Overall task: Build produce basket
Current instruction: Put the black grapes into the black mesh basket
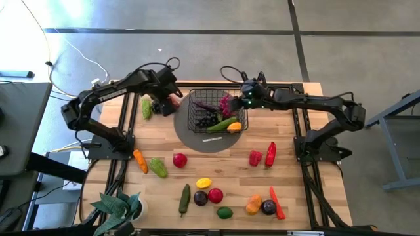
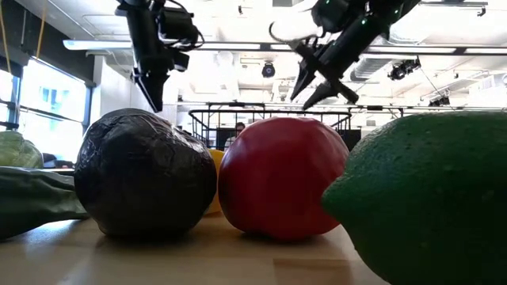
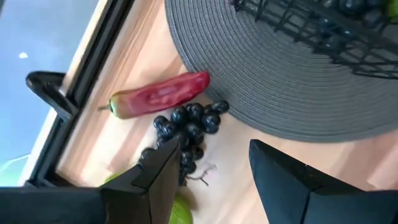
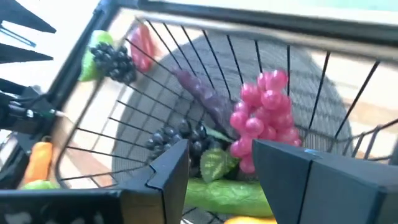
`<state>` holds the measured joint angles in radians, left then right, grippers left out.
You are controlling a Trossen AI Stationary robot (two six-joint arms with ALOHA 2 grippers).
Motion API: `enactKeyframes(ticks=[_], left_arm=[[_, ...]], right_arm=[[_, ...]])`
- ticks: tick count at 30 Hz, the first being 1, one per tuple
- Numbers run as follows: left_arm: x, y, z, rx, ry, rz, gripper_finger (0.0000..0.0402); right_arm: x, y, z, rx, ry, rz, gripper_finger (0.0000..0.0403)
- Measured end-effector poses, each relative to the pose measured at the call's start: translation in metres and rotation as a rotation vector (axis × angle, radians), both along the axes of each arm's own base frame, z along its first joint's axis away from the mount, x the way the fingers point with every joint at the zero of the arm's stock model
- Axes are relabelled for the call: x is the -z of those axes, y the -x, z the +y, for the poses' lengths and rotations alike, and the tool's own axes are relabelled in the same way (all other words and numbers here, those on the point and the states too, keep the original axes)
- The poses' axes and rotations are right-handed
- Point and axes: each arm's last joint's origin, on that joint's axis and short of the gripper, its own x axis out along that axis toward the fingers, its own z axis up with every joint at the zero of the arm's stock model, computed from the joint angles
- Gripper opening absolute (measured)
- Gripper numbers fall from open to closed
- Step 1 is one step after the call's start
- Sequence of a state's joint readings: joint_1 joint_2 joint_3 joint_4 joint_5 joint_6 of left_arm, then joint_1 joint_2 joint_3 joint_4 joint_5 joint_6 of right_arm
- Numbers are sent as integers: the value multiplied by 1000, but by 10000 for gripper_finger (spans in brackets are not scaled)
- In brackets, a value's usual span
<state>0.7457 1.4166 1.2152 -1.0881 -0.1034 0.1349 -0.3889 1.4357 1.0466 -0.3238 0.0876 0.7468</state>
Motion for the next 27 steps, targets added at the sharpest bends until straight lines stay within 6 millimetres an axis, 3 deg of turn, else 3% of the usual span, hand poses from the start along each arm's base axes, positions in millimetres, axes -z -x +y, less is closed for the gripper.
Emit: enactKeyframes(ticks=[7,14,22,27], left_arm=[[-2,23,12,-115,78,-32,184],[-2,33,20,-70,106,-60,190],[2,32,21,-4,116,-14,233],[8,23,18,81,91,78,237]], right_arm=[[-28,19,1,-5,103,-56,160],[-44,34,-3,4,162,-90,160],[-45,38,-9,-32,196,-74,160],[-45,41,-15,-40,209,-66,160]])
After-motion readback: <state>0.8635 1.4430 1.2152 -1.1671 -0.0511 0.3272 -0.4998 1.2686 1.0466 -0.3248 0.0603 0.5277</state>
